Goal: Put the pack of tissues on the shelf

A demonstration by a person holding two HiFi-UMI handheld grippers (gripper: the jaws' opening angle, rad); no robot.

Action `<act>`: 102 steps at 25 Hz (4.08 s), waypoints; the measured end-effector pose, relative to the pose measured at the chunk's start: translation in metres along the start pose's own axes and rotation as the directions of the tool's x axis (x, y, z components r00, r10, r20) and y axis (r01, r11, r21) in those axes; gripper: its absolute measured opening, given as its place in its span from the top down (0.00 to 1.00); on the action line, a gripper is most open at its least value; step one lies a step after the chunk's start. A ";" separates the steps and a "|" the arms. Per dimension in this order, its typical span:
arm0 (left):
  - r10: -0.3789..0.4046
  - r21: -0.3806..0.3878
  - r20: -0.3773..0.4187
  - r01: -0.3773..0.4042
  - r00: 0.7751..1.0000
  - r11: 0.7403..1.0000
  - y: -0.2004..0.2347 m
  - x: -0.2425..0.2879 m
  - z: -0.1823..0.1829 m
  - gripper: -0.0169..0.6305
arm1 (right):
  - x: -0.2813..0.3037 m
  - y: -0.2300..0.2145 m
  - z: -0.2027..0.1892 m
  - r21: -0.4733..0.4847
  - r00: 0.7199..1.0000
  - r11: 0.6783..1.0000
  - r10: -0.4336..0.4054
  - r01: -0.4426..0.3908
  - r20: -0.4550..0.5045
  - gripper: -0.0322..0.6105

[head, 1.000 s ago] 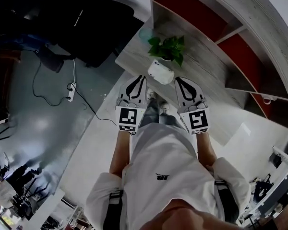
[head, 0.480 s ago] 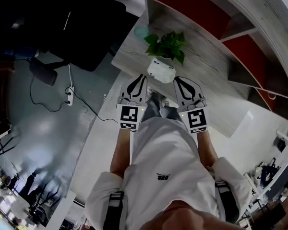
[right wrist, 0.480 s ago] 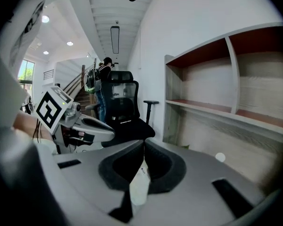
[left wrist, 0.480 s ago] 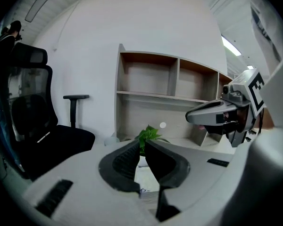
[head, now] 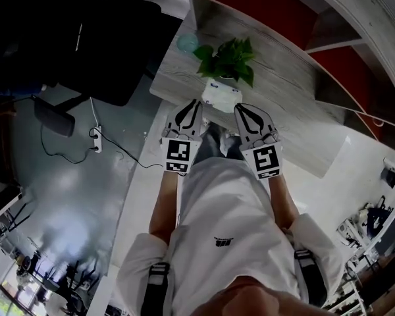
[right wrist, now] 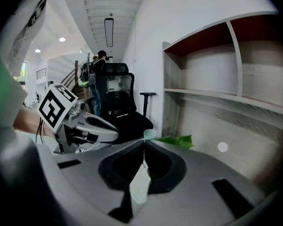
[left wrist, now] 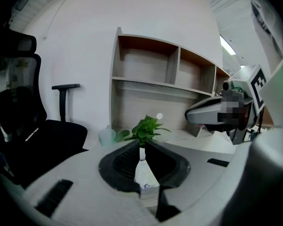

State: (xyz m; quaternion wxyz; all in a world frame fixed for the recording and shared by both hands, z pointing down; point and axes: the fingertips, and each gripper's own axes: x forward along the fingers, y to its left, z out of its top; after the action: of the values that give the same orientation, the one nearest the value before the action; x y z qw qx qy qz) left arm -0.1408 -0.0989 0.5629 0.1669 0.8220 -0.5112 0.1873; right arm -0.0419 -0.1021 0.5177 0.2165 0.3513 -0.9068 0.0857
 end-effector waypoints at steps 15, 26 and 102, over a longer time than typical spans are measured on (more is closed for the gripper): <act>-0.096 -0.017 -0.108 0.095 0.989 0.995 0.003 0.033 -0.052 0.92 | 0.022 0.006 -0.037 0.037 0.995 0.999 -0.027 0.030 -0.094 0.91; -0.094 -0.034 -0.180 0.089 0.979 0.995 0.006 0.051 -0.090 0.90 | 0.039 0.014 -0.065 0.039 0.990 0.999 0.028 -0.023 -0.137 0.91; -0.115 -0.088 -0.240 0.097 0.964 0.991 0.009 0.072 -0.124 0.91 | 0.045 0.011 -0.086 0.026 0.985 0.999 0.031 -0.027 -0.167 0.91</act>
State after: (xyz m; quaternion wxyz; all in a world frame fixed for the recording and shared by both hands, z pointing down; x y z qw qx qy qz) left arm -0.1369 -0.1012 0.7070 0.2693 0.8120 -0.4486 0.2587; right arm -0.0501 -0.0943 0.6151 0.2865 0.3320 -0.8894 0.1288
